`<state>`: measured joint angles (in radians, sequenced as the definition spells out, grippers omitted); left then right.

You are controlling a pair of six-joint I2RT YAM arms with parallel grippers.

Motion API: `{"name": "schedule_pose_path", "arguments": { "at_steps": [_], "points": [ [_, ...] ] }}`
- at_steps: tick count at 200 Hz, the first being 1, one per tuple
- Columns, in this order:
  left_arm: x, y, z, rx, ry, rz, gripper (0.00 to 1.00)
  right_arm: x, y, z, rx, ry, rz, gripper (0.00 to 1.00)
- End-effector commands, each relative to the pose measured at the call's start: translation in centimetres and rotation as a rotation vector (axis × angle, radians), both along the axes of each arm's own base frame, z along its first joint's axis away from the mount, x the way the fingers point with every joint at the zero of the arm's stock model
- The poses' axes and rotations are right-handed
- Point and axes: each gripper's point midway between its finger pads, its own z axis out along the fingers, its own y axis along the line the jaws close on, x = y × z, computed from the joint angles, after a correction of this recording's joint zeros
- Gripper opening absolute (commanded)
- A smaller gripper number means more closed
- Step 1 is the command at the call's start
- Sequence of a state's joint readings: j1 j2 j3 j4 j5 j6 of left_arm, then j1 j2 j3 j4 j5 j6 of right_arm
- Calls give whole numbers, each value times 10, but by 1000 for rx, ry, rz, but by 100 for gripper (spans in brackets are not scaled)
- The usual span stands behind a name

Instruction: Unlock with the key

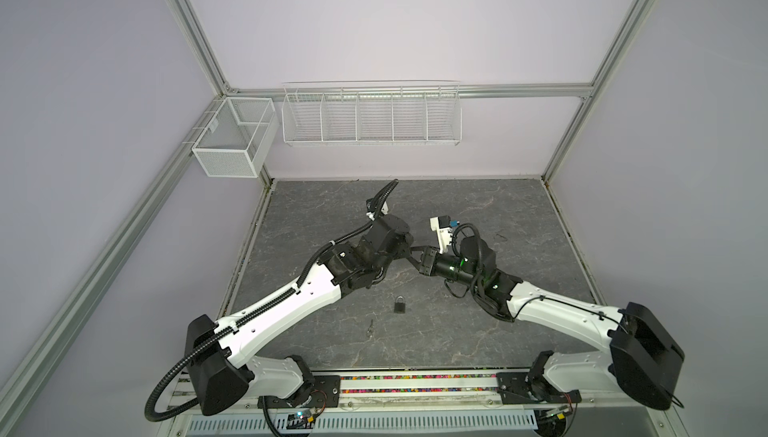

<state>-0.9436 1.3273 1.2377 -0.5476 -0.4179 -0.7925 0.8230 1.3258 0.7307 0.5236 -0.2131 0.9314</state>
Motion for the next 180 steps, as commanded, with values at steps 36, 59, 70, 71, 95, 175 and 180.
{"name": "schedule_pose_path", "arguments": {
  "at_steps": [36,59,70,71,95,175,180],
  "points": [
    [-17,-12,-8,-67,66,-71,0,15,0,24,47,-101,-75,6],
    [-29,-14,-20,-54,130,-107,0,24,-6,30,55,-117,-140,6],
    [-32,-15,-21,-54,130,-115,0,27,-7,34,59,-127,-157,6],
    [-33,-15,-22,-54,130,-115,0,28,-7,34,58,-128,-158,6],
    [-32,-14,-23,-44,123,-111,0,26,0,37,49,-145,-135,6],
    [-4,-7,15,-100,-41,-13,0,2,-4,14,9,-118,-66,20],
    [-2,-6,16,-103,-45,-7,0,0,-5,12,10,-111,-60,22]
  ]
}}
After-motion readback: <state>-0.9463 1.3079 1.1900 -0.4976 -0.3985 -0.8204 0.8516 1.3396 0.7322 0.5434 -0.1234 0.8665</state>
